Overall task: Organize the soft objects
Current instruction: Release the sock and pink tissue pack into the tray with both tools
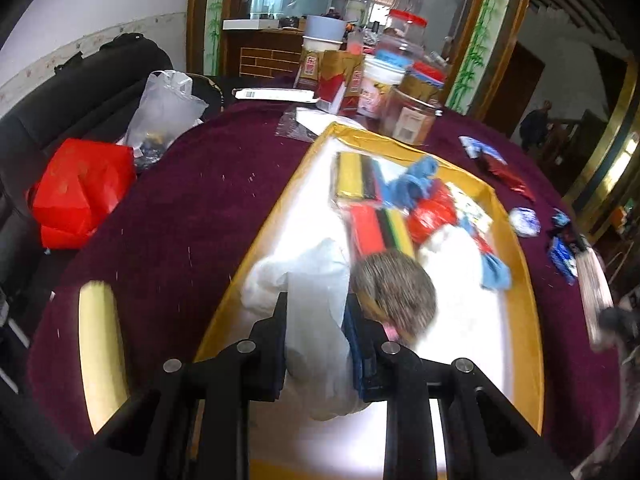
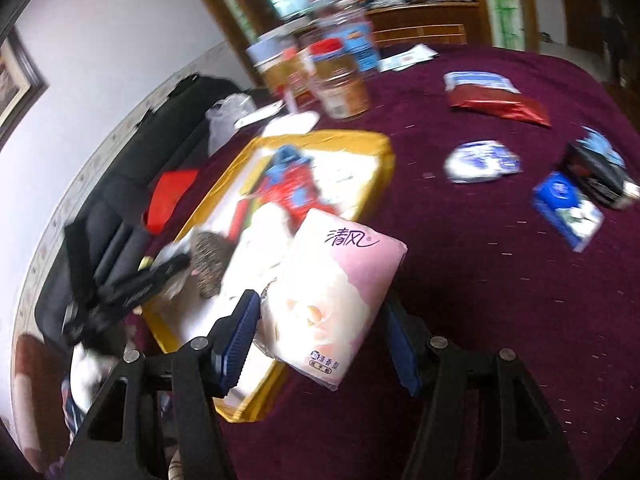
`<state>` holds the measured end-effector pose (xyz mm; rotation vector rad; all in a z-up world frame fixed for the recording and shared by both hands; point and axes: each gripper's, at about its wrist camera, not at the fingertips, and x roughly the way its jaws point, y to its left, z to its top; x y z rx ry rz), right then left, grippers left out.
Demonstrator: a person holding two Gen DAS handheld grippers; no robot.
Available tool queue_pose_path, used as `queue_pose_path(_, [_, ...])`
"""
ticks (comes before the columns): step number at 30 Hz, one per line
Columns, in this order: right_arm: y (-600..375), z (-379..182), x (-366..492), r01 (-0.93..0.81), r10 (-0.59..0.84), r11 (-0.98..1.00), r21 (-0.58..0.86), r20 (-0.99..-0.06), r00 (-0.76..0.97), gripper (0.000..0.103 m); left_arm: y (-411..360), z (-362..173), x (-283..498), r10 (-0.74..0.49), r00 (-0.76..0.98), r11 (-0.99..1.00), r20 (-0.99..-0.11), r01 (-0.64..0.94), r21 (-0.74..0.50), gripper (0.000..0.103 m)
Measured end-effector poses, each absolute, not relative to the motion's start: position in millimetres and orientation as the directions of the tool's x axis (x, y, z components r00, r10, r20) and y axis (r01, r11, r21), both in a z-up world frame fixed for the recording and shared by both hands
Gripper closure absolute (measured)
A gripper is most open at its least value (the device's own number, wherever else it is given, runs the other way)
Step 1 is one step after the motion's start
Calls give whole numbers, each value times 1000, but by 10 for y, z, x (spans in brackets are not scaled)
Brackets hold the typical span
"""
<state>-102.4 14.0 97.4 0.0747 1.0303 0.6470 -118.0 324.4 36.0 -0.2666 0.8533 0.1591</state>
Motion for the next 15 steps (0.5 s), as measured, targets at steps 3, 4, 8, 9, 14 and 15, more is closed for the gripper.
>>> queue_pose_path(3, [402,889,-1069,-501,538,793,348,-786,305,43,3280,311,-986,58,622,955,-781,-263,-139,56])
queue_pose_path(4, [474,866,-1083,-512,538,786,346,-790,293,43,3289,307,-968,53,621,953,-782,-264,-146,54])
queue_pose_path(8, [838,714,-1204,-582,531,746,325,-817,225,42,3265,401,-1065,25,666,952,-746,-243,-185,49])
queue_pose_path(9, [928,670,-1238,-598,524,737,316,-826,209,42,3266,452,-1134,20,687,950,-727,-239,-199,47])
queue_pose_path(14, [1282,475,-1306,-662,472,699,271,-870,143,42,3338,688,-1465,31,773,934,-634,-249,-257,36])
queue_pose_path(15, [1328,438,-1294,-667,457,699,259,-879,137,42,3357,723,-1524,36,786,931,-618,-251,-265,34])
